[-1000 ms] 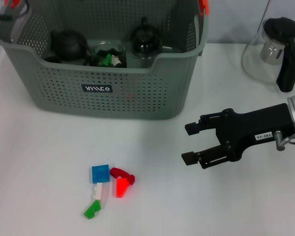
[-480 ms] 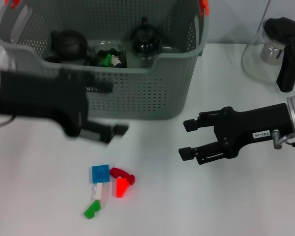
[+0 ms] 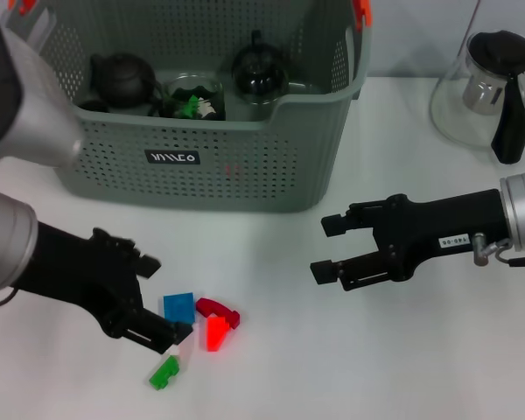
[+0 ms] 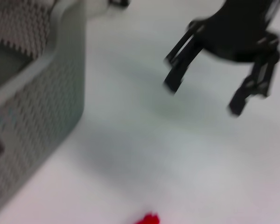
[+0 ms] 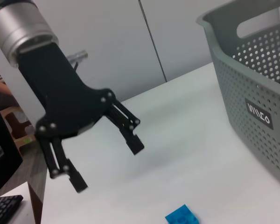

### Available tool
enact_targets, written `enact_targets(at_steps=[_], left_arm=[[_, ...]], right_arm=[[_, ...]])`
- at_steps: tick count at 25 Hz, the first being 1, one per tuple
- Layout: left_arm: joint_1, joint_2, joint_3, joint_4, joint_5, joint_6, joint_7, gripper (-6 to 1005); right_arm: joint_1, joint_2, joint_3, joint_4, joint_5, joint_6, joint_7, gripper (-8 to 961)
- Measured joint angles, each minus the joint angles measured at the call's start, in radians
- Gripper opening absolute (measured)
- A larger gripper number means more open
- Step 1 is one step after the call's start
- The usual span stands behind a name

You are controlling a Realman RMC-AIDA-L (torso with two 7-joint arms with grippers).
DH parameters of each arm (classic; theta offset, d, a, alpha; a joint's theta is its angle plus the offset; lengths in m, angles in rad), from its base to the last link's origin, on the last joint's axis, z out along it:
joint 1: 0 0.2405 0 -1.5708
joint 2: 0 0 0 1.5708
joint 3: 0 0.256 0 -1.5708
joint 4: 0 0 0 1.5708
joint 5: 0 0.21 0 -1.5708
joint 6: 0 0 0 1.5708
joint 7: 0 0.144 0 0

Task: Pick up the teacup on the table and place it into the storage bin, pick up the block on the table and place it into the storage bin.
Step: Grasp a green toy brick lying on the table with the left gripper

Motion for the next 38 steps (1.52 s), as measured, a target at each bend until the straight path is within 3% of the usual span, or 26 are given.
enact_targets(at_steps=[8,14,21,38], left_arm=[[-0.041,-0.002,0.203,-0.036,0.210,0.005,-0.214,931],[-0.061,-0.003,0.299,-0.127,0.253,-0.046,-0.320,930],[-0.080,-0.002,0.369,-0.194,0.276,-0.099,-0.400,929],[-0.095,-0.004,0.497,-0.288,0.380,-0.192,-0.498,927]], right_arm=[[0.002,-0.010,0.002,0.000,0.000,0.010,0.000,867],[0.003,-0.016,0.002,0.000,0.000,0.011,-0.003,868],[-0.001,-0.026,0.002,0.000,0.000,0.008,-0.003,868],[-0.004,-0.028,0.012,0.000,0.000,0.003,-0.010,867]])
